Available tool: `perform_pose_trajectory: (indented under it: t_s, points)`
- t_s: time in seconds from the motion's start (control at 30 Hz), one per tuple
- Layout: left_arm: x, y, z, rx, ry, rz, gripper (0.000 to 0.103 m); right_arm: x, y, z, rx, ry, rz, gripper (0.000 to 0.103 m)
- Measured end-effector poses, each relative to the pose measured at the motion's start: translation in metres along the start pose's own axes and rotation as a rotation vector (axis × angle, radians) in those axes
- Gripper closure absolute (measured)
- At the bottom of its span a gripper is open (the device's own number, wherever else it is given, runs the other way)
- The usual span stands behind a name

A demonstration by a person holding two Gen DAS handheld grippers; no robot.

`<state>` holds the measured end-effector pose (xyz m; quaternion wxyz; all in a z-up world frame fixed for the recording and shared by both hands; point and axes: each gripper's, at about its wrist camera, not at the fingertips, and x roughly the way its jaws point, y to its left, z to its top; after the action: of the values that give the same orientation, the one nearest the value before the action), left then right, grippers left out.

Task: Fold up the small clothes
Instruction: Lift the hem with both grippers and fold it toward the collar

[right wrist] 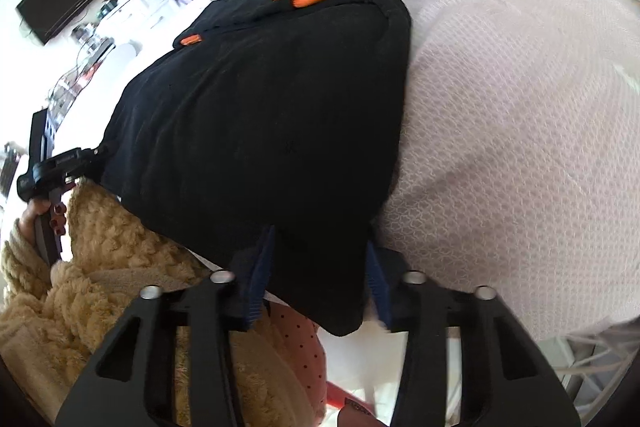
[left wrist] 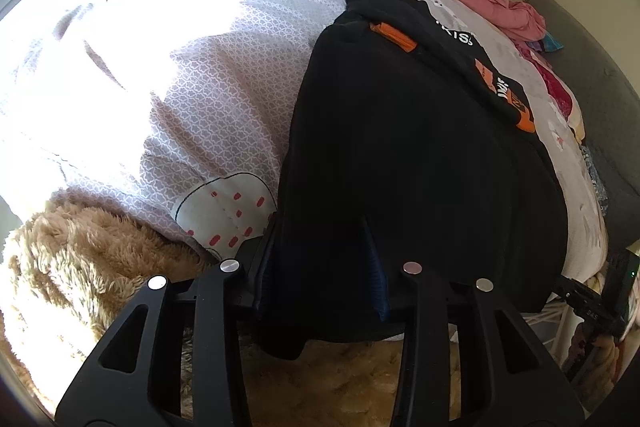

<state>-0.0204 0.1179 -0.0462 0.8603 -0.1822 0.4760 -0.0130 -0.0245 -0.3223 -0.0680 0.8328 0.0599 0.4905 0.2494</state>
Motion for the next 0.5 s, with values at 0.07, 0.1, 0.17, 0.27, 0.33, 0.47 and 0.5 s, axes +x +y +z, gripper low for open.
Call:
perform_pose_trajectory:
  t_s: [0.07,0.1,0.17,0.27,0.33,0.47,0.5]
  points:
    - [-0.001,0.004,0.0,-0.02,-0.006,-0.009,0.092,-0.003,0.0,0.004,-0.018,0.0,0.004,0.093]
    - [-0.004,0.007,-0.001,-0.035,-0.012,-0.029,0.095,-0.006,0.001,0.006,-0.023,-0.003,0.017,0.094]
    - [-0.01,0.009,-0.001,-0.045,-0.031,-0.049,0.097,-0.017,0.004,0.01,-0.038,-0.028,0.047,0.095]
    - [-0.022,0.008,0.0,-0.041,-0.068,-0.068,0.098,-0.035,0.006,0.018,-0.032,-0.097,0.099,0.095]
    - [-0.031,0.006,0.002,-0.045,-0.092,-0.08,0.098,-0.045,0.003,0.026,-0.004,-0.14,0.122,0.095]
    - [-0.05,0.003,0.008,-0.044,-0.14,-0.101,0.099,-0.065,0.001,0.044,-0.005,-0.217,0.133,0.095]
    - [-0.054,0.003,0.01,-0.045,-0.153,-0.103,0.099,-0.069,0.001,0.049,-0.008,-0.234,0.133,0.095]
